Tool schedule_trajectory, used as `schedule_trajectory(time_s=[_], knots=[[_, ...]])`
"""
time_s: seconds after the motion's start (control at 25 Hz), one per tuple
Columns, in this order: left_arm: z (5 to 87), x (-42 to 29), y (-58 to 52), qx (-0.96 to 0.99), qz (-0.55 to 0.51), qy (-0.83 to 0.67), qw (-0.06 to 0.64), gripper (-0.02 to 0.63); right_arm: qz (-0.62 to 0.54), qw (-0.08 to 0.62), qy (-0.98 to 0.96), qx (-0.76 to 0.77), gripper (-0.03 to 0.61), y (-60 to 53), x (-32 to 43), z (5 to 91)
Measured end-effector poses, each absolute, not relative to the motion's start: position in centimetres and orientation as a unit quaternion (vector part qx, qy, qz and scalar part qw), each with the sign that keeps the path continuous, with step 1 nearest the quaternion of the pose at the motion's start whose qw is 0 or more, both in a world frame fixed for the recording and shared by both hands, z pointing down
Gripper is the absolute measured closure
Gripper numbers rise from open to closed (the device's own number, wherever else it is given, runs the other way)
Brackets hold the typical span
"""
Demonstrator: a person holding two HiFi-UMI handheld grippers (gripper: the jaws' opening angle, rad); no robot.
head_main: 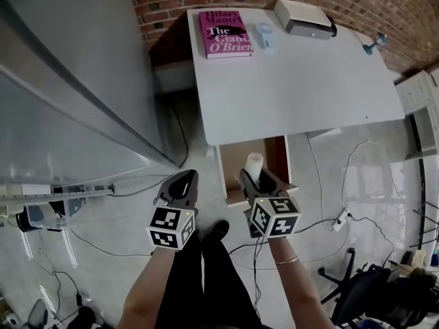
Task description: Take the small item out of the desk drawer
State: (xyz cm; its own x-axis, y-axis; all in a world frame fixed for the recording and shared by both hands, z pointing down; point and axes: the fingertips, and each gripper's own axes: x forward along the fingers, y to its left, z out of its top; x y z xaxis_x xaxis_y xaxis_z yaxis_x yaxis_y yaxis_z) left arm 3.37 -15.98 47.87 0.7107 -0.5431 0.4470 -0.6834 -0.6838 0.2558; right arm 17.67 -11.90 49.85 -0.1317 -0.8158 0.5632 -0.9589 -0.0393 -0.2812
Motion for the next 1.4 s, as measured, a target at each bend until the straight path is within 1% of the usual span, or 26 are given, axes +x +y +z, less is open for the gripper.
schedule_trajectory(time_s=[0.76,1.4], knots=[[43.1,3.7,-14.6,0.919,0.159,-0.315,0.174,0.591,0.279,0.04,-0.678,0.679,0.399,-7.9,17.3,41.6],[39.6,4.2,-14.0,0.935,0.151,-0.289,0.137,0.591,0.256,-0.003,-0.658,0.708,0.399,-4.5,17.8,36.9]])
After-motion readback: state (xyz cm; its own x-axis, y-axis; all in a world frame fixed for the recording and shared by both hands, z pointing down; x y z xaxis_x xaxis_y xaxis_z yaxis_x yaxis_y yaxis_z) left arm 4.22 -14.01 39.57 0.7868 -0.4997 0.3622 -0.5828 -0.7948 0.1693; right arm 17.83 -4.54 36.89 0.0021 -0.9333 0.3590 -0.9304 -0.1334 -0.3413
